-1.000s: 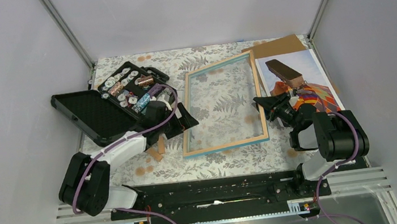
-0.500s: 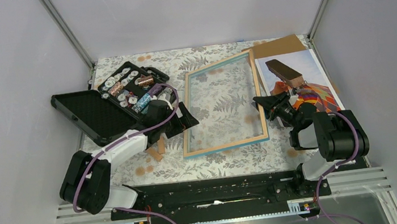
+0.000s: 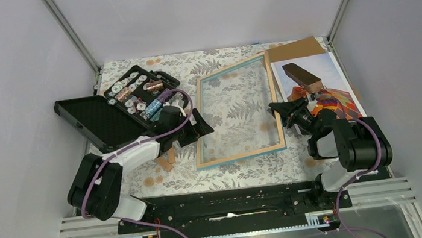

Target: Put the photo into the frame

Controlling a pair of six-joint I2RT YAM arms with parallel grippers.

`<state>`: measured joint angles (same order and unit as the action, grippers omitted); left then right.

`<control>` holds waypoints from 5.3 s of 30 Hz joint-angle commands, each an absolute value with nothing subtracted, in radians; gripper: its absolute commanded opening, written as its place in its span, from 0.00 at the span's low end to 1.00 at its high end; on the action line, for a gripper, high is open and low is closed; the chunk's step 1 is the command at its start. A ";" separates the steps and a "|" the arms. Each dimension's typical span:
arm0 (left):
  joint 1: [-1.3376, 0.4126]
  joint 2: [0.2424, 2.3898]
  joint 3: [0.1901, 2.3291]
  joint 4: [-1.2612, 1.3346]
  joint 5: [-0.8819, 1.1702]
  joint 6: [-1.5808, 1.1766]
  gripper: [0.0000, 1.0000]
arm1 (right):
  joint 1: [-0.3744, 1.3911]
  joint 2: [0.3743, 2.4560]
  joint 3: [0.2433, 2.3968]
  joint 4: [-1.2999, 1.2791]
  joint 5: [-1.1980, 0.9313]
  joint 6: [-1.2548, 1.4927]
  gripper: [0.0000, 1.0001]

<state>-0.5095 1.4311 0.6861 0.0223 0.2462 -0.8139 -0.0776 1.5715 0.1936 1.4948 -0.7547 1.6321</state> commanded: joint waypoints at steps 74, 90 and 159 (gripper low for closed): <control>-0.588 1.774 0.536 0.688 0.557 -1.127 0.95 | -0.080 1.358 0.231 1.573 -0.739 1.652 0.72; -0.589 1.804 0.570 0.718 0.589 -1.140 0.95 | -0.080 1.373 0.207 1.559 -0.759 1.646 0.68; -0.536 1.193 0.759 -0.239 0.159 -0.686 0.99 | -0.033 1.182 0.599 -0.284 -0.212 0.464 1.00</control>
